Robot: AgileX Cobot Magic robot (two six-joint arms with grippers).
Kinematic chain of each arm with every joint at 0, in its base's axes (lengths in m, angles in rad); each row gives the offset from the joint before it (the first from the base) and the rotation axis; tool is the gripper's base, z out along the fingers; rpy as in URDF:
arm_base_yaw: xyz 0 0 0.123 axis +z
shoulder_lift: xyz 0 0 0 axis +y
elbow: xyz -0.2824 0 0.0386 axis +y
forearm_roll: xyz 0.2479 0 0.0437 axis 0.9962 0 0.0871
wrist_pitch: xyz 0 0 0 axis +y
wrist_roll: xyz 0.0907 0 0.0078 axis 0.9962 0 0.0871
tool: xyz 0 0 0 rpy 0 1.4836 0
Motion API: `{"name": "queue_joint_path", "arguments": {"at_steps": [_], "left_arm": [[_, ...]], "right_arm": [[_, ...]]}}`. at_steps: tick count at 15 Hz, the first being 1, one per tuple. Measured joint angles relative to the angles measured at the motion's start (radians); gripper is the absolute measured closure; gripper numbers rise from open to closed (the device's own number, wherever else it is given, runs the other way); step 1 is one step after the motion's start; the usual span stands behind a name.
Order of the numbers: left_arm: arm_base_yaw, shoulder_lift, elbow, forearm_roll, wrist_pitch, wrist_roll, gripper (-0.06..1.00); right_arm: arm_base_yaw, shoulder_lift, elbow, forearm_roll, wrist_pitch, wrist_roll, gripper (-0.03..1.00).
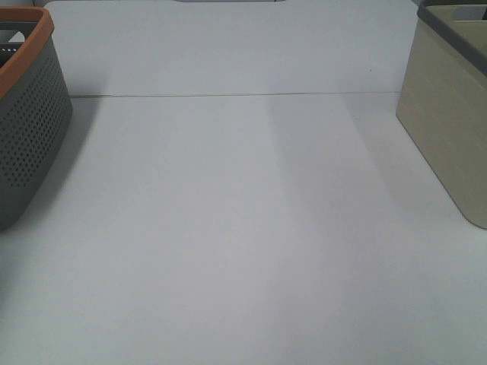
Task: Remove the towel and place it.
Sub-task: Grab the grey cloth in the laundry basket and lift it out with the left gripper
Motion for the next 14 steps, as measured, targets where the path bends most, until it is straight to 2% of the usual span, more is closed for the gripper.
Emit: {"name": "queue_joint_path", "arguments": {"at_steps": [4,6,8,9,12,14], "left_arm": [[0.000,-0.148,0.000,-0.005,0.087,-0.081,0.94],[0.000,-0.254,0.000,-0.020,0.193,-0.145,0.94],[0.000,-0.362,0.000,-0.038,0.310,-0.158,0.94],[0.000,-0.458,-0.001,-0.079,0.379,-0.161,0.94],[0.000,-0.576,-0.005,-0.200,0.457,-0.162,0.94],[-0.006,-0.604,-0.034,-0.229,0.496,-0.179,0.94]], "right_arm": [[0.000,0.000,0.000,0.000,-0.001,0.000,0.34],[0.000,0.000,0.000,0.000,-0.001,0.000,0.34],[0.000,0.000,0.000,0.000,-0.001,0.000,0.34],[0.000,0.000,0.000,0.000,-0.001,0.000,0.34],[0.000,0.000,0.000,0.000,-0.001,0.000,0.34],[0.000,0.000,0.000,0.000,-0.001,0.000,0.34]]}}
